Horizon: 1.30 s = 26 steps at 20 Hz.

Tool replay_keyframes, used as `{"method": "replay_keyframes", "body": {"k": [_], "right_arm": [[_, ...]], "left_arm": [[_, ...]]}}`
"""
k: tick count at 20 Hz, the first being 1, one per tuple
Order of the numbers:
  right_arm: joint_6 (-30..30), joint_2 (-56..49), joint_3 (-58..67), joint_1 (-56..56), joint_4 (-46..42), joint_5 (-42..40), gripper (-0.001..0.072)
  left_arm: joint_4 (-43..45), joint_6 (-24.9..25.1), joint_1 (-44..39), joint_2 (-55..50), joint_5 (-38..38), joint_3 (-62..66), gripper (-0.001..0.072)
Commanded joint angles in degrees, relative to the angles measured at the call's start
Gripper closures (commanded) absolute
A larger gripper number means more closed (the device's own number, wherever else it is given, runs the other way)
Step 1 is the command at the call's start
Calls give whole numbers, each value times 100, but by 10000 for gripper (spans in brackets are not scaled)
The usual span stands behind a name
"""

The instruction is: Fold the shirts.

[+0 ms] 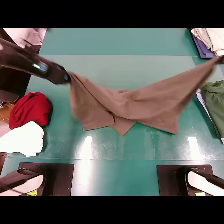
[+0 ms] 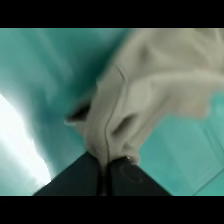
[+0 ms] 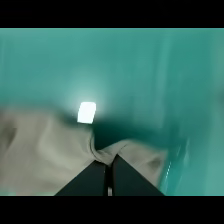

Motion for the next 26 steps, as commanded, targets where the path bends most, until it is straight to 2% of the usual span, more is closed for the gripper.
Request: {"method": "replay_keyframes", "body": {"k": [1, 2, 3, 4, 5, 7, 8, 9, 10, 12, 14, 18, 22, 26], "right_arm": [[-66, -1257, 9, 686, 4, -184, 694], [-66, -1499, 9, 719, 4, -350, 693], [-61, -1727, 11, 713, 7, -544, 693], [-61, -1884, 11, 704, 2, -723, 693], [-63, -2013, 13, 629, 7, -898, 693], [-59, -2144, 13, 439, 20, -1130, 683], [-61, -2144, 13, 330, 22, -1156, 556], [-61, -2111, 20, 181, 24, -1123, 340], [-61, -2052, 20, 9, 26, -1043, 308], [-61, -1882, 17, -313, 57, -874, 308], [-66, -1644, 11, -605, 61, -695, 308], [-70, -1152, 11, -1029, 61, -660, 308], [-105, -828, 9, -1180, 57, -568, 309], [-131, -774, 9, -1161, 61, -538, 309]], "left_arm": [[236, 33, 68, -1082, 588, -546, 672], [245, -33, 116, -1294, 769, -546, 635], [234, -101, 175, -1440, 931, -549, 358], [236, -157, 243, -1515, 1064, -549, 111], [262, -197, 337, -1519, 1207, -546, 86], [269, -201, 621, -1510, 1185, -402, 86], [264, -199, 828, -1499, 986, -286, 86], [221, -199, 1029, -1464, 748, -197, 86], [33, -199, 1257, -1408, 503, -162, 86], [-520, -186, 1600, -1296, 116, -192, 86], [-876, -15, 1733, -1091, 83, -551, 86], [-1449, 291, 1733, -708, 533, -1952, 86], [-3185, 1209, 1720, -155, 903, -3423, 86], [-3355, 1351, 1224, 284, 1823, -4203, 86]]}}
